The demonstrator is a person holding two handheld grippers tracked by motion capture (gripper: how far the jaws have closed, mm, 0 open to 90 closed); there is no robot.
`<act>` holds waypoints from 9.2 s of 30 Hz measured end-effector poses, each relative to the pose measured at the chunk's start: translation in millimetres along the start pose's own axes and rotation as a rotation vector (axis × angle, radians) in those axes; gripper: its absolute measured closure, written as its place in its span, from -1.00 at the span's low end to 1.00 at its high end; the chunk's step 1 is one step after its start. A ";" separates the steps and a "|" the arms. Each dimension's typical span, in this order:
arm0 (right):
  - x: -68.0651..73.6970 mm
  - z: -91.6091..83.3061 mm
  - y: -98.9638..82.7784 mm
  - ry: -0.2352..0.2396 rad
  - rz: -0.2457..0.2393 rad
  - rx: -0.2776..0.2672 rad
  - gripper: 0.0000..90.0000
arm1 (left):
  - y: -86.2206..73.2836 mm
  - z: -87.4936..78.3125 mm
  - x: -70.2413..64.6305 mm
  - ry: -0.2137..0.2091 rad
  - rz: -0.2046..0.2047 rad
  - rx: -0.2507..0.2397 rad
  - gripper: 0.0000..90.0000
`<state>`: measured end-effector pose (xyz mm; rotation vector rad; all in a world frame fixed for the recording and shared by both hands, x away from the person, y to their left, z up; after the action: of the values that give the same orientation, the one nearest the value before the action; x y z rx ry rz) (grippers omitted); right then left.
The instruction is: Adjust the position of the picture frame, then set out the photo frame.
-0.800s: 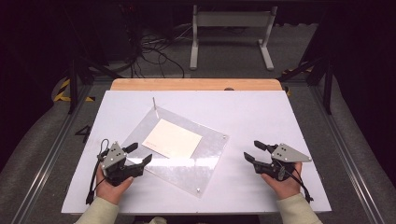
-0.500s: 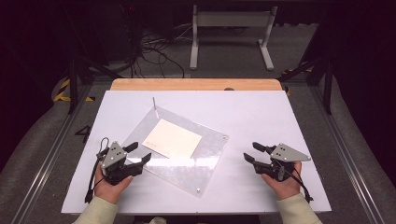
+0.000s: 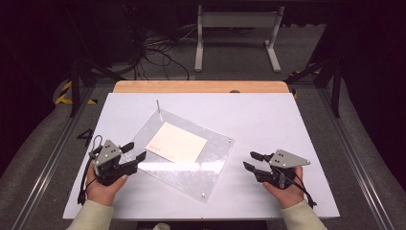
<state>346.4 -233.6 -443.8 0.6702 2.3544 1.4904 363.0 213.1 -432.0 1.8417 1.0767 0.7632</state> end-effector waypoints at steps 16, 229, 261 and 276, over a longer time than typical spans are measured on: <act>17.4 16.1 5.5 0.097 -0.001 0.004 0.10 | -23.0 -1.2 60.4 0.178 -0.127 0.102 -0.08; 49.4 7.5 -9.1 0.189 -0.025 0.265 0.88 | -18.1 15.8 -105.6 -0.404 0.345 0.208 0.85; 46.6 11.9 -14.7 0.136 -0.361 0.293 0.88 | 13.9 19.8 -58.5 -0.426 -0.018 0.061 0.03; 65.4 6.3 -27.0 0.037 -0.541 0.265 0.90 | 64.2 86.9 -15.8 -0.227 -0.098 0.088 -0.25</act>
<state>287.0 -204.6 -469.8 0.0355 2.5080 0.9755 450.9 150.3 -415.9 1.8822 1.0570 0.4432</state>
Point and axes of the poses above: each handheld gripper's, and its own axes: z roughly forward along the jaws, y roughly out of its top, x roughly to its left, the point moved 4 cm from there along z, roughly forward along the jaws, and after that the axes turned 11 degrees about y, right-handed, at the moved point
